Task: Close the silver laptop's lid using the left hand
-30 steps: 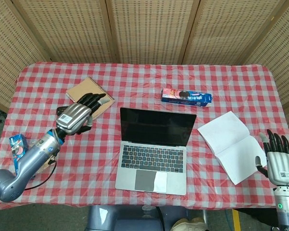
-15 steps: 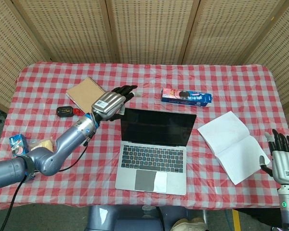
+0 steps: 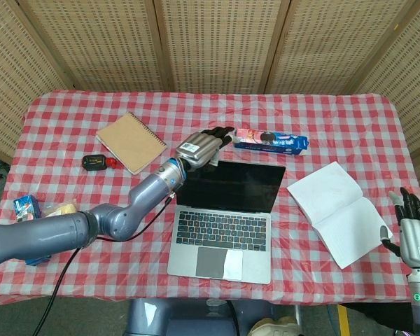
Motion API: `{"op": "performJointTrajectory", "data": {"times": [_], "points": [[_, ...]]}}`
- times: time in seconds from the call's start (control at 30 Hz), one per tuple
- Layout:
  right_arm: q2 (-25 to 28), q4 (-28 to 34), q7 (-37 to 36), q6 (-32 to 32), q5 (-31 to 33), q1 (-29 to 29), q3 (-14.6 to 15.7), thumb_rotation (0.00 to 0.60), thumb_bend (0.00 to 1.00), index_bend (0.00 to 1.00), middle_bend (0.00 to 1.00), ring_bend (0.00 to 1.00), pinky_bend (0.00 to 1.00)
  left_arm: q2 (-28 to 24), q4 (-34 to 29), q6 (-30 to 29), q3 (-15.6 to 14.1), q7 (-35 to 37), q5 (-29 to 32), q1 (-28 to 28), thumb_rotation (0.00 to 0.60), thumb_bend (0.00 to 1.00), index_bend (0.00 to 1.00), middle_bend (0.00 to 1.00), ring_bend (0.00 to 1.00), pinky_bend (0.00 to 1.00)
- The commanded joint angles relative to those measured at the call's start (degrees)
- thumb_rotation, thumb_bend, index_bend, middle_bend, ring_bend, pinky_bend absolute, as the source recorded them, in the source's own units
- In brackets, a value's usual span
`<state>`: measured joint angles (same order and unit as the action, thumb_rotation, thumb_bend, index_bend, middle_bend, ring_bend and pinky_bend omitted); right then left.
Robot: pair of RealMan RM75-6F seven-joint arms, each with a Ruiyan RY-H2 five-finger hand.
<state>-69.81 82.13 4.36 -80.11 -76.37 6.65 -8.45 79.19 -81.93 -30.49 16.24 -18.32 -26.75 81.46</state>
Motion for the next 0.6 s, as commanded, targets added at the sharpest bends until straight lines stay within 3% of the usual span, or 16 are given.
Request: {"op": "performJointTrajectory", "data": {"times": [0.03, 0.37, 0.6], "points": [[0.1, -0.1, -0.4, 0.1, 0.2, 0.0, -0.1, 0.600, 0.66, 0.01, 0.00, 0.00, 0.00, 1.4, 1.9, 0.6, -2.3, -1.6, 3.6, 3.6, 0.600, 1.00, 0.19, 0.00, 0.06, 0.14], [0.4, -0.4, -1.8, 0.5, 0.5, 0.0, -0.1, 0.600, 0.66, 0.01, 0.00, 0.00, 0.00, 4.6, 4.9, -0.4, -6.7, -3.5, 11.1, 9.2, 0.600, 1.00, 0.24, 0.04, 0.10, 0.19], [0.6, -0.4, -2.3, 0.4, 0.6, -0.1, -0.2, 0.600, 0.66, 0.01, 0.00, 0.00, 0.00, 6.4, 6.4, -2.0, -7.2, -3.3, 12.8, 10.4, 0.600, 1.00, 0.36, 0.17, 0.20, 0.28]]}}
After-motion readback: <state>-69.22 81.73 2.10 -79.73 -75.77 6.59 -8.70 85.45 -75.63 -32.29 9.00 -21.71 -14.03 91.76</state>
